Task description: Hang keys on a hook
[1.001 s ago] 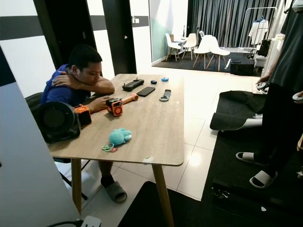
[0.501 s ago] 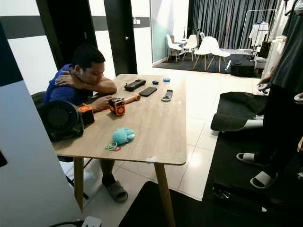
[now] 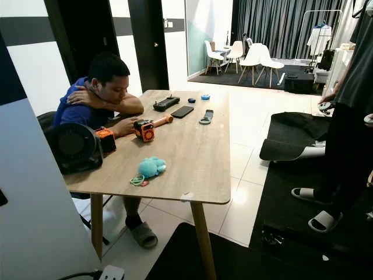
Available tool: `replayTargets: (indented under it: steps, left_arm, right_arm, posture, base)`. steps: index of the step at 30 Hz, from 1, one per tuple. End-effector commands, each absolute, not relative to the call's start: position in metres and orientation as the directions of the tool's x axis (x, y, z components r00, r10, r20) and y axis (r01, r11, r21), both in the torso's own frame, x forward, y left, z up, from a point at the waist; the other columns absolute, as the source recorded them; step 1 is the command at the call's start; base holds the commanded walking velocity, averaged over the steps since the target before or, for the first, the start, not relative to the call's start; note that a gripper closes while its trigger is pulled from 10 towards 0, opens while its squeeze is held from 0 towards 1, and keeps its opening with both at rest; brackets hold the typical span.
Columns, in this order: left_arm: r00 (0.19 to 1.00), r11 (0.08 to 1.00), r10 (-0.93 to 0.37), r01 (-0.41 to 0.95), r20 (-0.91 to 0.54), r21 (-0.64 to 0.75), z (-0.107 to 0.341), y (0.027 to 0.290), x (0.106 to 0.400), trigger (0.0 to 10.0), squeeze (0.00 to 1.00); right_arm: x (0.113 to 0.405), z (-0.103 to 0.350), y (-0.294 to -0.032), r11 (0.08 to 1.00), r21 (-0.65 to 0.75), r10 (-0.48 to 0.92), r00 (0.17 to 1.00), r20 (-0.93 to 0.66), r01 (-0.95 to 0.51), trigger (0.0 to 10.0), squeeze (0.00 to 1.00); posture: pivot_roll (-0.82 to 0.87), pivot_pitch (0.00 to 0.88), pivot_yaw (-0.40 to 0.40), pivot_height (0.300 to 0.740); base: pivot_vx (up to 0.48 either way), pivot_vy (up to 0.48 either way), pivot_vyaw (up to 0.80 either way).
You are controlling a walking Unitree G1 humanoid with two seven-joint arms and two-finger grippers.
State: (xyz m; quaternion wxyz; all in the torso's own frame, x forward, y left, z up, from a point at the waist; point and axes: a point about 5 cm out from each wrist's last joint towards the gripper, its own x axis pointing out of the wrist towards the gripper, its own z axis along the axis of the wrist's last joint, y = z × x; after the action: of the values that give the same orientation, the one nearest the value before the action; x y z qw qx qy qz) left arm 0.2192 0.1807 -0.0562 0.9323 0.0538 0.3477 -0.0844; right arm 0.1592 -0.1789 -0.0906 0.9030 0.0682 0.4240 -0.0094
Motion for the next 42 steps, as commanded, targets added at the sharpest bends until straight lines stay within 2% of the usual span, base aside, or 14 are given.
replayTargets:
  steps: [1,23,42]
  left_arm:
    - [0.748,0.981,-0.13,0.192,-0.65,0.025,-0.0555,0.1781,0.2206,10.0,0.0]
    - [0.751,0.982,-0.133,0.187,-0.647,0.016,-0.0552,0.178,0.2205,10.0,0.0]
    - [0.773,0.978,-0.175,0.207,-0.609,-0.018,-0.0534,0.1762,0.2182,10.0,0.0]
  right_arm:
    - [0.1574,-0.0916,-0.1787,0.989,0.121,0.039,0.634,-0.773,0.086,10.0,0.0]
    - [0.1587,-0.091,-0.1781,0.989,0.123,0.041,0.638,-0.769,0.084,10.0,0.0]
    - [0.1575,-0.0912,-0.1788,0.988,0.122,0.035,0.641,-0.766,0.092,10.0,0.0]
  posture:
    - [0.06,0.0,0.039,0.74]
    - [0.06,0.0,0.037,0.74]
    - [0.06,0.002,0.037,0.74]
  base:
    - [0.24,0.0,0.0]
    - [0.295,0.0,0.0]
    - [0.0,0.0,0.0]
